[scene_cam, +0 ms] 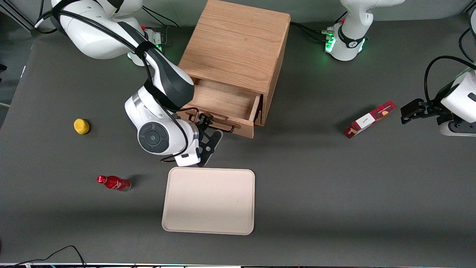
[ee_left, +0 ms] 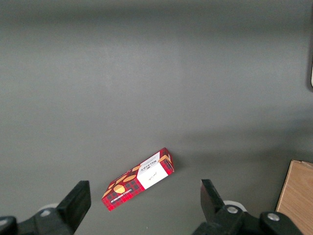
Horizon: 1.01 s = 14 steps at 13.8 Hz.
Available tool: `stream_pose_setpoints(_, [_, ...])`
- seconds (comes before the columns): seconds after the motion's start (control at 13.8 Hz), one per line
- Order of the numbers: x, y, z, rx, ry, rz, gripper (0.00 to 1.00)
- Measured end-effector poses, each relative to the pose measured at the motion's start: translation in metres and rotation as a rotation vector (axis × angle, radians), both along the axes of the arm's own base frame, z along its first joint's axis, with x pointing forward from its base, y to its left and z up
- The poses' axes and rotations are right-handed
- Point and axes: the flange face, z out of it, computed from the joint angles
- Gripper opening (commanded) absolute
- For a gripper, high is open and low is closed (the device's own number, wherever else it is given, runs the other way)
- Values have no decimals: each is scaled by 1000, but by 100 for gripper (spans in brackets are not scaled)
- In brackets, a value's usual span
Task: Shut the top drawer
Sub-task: 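Push the drawer front with the right gripper into the wooden cabinet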
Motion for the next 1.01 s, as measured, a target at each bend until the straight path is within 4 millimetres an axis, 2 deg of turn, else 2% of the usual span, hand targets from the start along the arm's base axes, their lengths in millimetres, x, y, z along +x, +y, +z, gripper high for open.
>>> stream_pose_setpoints(1.01, [-57, 30, -5, -33, 73, 33, 100])
